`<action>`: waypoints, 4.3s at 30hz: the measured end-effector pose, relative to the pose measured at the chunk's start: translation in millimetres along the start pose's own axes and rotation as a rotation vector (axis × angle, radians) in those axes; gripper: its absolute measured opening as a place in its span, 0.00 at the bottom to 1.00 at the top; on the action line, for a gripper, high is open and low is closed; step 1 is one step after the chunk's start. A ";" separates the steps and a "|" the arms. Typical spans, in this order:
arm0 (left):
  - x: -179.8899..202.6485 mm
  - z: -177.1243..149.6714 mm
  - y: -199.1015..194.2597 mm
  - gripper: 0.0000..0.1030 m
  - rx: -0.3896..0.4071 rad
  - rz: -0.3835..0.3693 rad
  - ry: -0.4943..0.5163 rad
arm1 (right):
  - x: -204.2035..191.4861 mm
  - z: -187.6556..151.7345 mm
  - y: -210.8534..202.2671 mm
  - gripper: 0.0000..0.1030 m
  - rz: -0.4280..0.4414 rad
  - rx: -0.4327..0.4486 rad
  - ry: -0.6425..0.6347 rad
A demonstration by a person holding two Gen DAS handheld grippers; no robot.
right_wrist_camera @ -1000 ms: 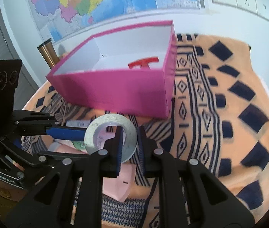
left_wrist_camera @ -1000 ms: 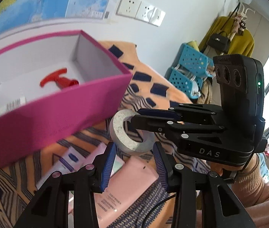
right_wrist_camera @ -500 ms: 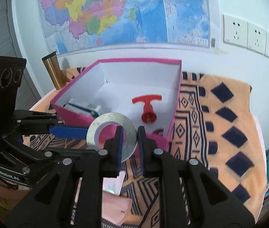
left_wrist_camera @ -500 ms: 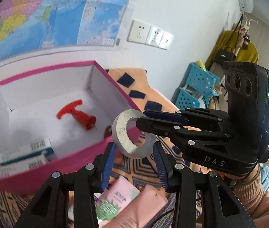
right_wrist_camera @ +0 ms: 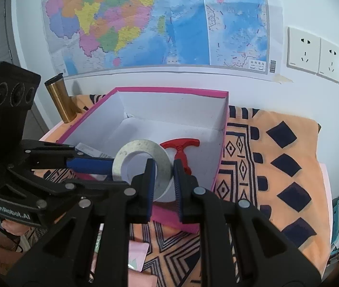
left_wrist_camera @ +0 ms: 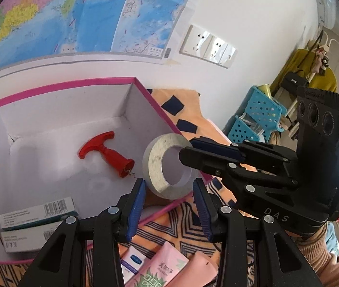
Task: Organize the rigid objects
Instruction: 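Lift the tape roll and carry it over the magenta box, then lower the tape roll into the magenta box and open the right gripper, then move the right gripper to the white lotion tube with blue label, then grasp the white lotion tube with the right gripper, then lift the tube and carry it over the magenta box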
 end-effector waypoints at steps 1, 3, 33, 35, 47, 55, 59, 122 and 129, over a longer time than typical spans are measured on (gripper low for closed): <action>-1.1 1.3 1.8 0.39 -0.002 0.003 -0.004 | 1.2 1.6 2.5 0.17 -0.004 -0.004 -0.001; -3.8 3.9 5.6 0.39 -0.007 0.003 -0.010 | 4.0 3.8 7.2 0.16 -0.013 -0.010 0.000; -16.4 -31.4 -50.9 0.57 0.126 0.121 0.025 | 14.8 -22.5 -12.0 0.26 0.072 0.010 0.115; -18.8 -41.2 -59.8 0.58 0.133 0.122 0.020 | 8.8 -28.0 -17.8 0.31 0.104 0.011 0.119; -66.2 -107.9 -66.2 0.58 0.041 0.173 -0.126 | -36.5 -85.3 29.9 0.45 0.225 -0.194 0.105; -74.1 -137.0 -42.2 0.55 -0.037 0.138 -0.211 | -41.4 -96.8 57.0 0.44 0.245 -0.254 0.143; -73.3 -145.3 -30.8 0.50 -0.082 0.134 -0.229 | -42.9 -99.5 62.9 0.45 0.243 -0.270 0.150; -13.8 -102.7 -33.7 0.50 -0.004 0.090 -0.082 | -35.0 -84.4 5.8 0.46 0.207 -0.131 0.170; -2.0 -87.5 -37.2 0.50 0.026 0.077 -0.051 | -30.5 -70.1 -12.7 0.46 0.180 -0.079 0.156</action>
Point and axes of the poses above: each gripper's, at about its wrist camera, not at the fingertips, and y roughly the way its jaws point, x to its right, z to its top, the point moved 3 cm from there along y, roughly the way its jaws point, and after that the axes turned 1 degree about y, right-handed, at the moved point
